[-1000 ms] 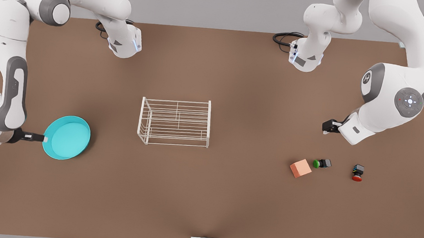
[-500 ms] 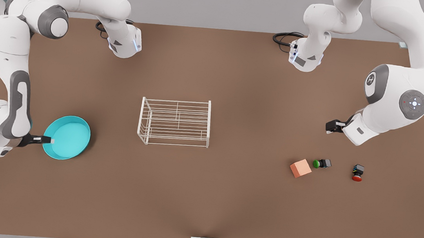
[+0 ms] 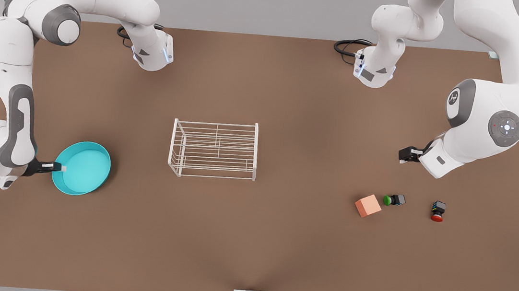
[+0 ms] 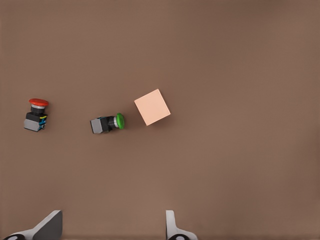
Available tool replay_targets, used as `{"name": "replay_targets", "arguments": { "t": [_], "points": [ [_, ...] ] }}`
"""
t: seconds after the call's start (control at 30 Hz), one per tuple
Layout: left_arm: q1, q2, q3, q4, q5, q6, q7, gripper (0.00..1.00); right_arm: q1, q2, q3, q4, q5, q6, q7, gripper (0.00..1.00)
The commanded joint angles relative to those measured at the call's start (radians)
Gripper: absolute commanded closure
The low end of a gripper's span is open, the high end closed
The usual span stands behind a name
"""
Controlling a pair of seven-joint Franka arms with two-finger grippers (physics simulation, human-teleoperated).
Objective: Place the plate on the shelf with right arm and place the red button switch in the plate with left arm
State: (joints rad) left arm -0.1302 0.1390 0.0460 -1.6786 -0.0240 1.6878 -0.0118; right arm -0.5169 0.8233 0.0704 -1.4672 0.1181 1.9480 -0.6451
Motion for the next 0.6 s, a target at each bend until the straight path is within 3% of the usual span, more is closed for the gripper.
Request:
{"name": "replay_targets", "arguments": {
  "t": [0.0, 0.23, 0.43, 0.5, 0.57],
  "points": [
    [0.0, -0.001, 0.0, 0.0, 0.001, 0.0, -0.004, 0.0, 0.0, -0.001, 0.0, 0.001, 0.0, -0.004, -0.068, 0.54],
    [0.001, 0.008, 0.0, 0.007, 0.009, 0.009, -0.002, 0.0, 0.0, 0.0, 0.0, 0.001, 0.002, -0.004, -0.082, 0.69],
    [0.006, 0.01, 0.0, 0.01, 0.009, 0.015, -0.002, 0.0, 0.0, -0.003, 0.005, 0.005, 0.005, -0.034, -0.091, 0.73],
    [0.009, 0.01, 0.0, 0.001, 0.012, 0.052, 0.119, 0.0, 0.0, -0.007, 0.011, 0.005, 0.008, -0.052, -0.091, 0.74],
    [0.058, 0.04, 0.003, -0.137, 0.064, 0.245, 0.125, 0.0, 0.0, -0.013, 0.015, 0.007, 0.009, -0.087, -0.091, 0.77]
  ]
}}
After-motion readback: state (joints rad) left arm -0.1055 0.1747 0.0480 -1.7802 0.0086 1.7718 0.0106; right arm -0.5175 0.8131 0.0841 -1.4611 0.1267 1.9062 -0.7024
